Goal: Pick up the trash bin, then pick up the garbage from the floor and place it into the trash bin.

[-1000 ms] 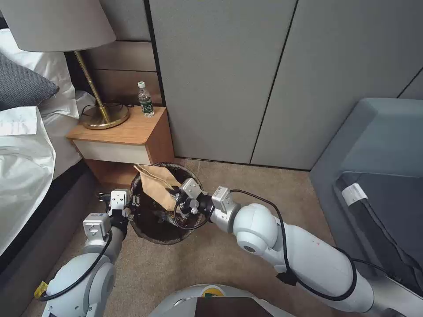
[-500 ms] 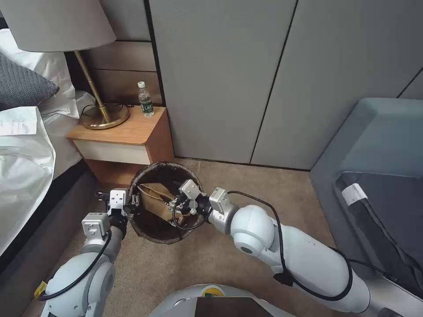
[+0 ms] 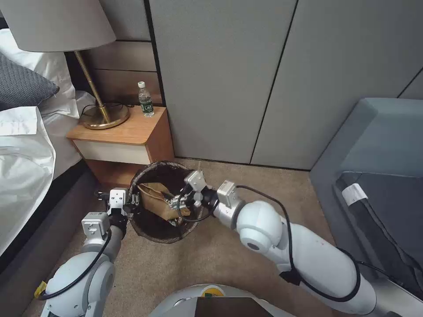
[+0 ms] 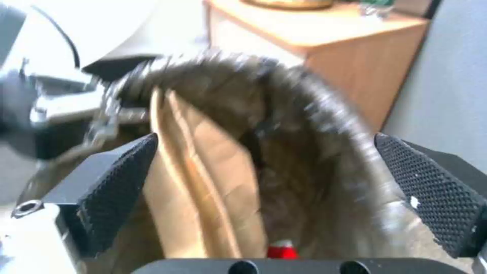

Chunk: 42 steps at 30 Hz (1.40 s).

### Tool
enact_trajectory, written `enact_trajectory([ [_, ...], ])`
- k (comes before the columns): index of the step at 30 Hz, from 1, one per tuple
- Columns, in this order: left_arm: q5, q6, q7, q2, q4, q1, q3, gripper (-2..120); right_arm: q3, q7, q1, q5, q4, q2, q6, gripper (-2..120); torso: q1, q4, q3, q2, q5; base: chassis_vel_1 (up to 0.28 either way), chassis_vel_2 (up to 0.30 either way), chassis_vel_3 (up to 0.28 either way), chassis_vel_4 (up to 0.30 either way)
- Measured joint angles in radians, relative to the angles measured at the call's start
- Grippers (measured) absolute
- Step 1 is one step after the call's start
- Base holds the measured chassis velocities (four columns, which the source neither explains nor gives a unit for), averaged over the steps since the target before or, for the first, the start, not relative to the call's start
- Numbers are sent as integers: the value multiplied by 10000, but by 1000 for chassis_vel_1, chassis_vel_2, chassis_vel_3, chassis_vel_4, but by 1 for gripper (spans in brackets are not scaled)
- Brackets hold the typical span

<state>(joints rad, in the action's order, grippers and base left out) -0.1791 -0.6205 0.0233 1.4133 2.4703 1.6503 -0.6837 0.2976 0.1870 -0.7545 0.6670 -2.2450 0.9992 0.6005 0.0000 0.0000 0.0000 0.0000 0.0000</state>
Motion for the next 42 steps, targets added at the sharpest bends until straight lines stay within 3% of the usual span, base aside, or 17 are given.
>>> enact_trajectory([
  [8,-24,0,-2,-24,-10,-13,-46,3,-1790,-50,-608,472,-586,-369,-169,100,0,-1,0,1,1,0,0,0,0],
  [24,-61,0,-11,-58,-36,-23,-40,3,-4949,-200,-2778,338,-336,-488,-449,100,0,-1,0,1,2,0,0,0,0],
  [42,-151,0,-17,-115,69,65,-120,3,-5646,483,-4031,-134,1452,146,-642,100,0,0,0,0,0,0,0,0,0],
])
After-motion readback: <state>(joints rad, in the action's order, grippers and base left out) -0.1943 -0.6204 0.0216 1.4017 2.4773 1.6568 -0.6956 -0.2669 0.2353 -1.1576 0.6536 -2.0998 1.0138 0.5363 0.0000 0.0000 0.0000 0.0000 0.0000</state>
